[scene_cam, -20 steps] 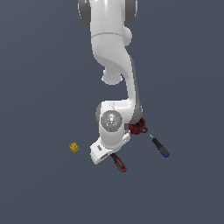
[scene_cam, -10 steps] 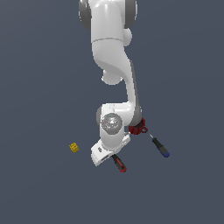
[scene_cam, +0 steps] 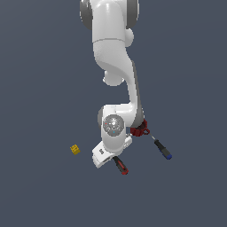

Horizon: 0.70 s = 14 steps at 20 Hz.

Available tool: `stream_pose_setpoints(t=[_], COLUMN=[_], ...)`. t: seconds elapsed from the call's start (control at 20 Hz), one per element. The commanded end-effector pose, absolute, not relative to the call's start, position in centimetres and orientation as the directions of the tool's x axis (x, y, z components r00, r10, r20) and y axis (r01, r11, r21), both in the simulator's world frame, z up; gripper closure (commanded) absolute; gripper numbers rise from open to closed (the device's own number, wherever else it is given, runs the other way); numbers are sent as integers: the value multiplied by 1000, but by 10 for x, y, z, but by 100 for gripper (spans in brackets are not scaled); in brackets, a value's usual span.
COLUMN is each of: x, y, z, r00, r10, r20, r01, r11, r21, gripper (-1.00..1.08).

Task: Pick up a designated object from a clutter of objects.

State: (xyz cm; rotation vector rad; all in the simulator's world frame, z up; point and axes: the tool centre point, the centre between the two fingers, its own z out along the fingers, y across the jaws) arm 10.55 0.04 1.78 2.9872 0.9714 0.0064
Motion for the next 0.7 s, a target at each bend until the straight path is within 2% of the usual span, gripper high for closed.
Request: stream_pose_setpoints(t=[0.0,0.65], x=[104,75], y=[2,21], z=[20,71], r00=[808,808], r10=[589,589], r20=[4,3], r01=[589,589], r11=[-808,-808], r21=[2,2], gripper=[108,108])
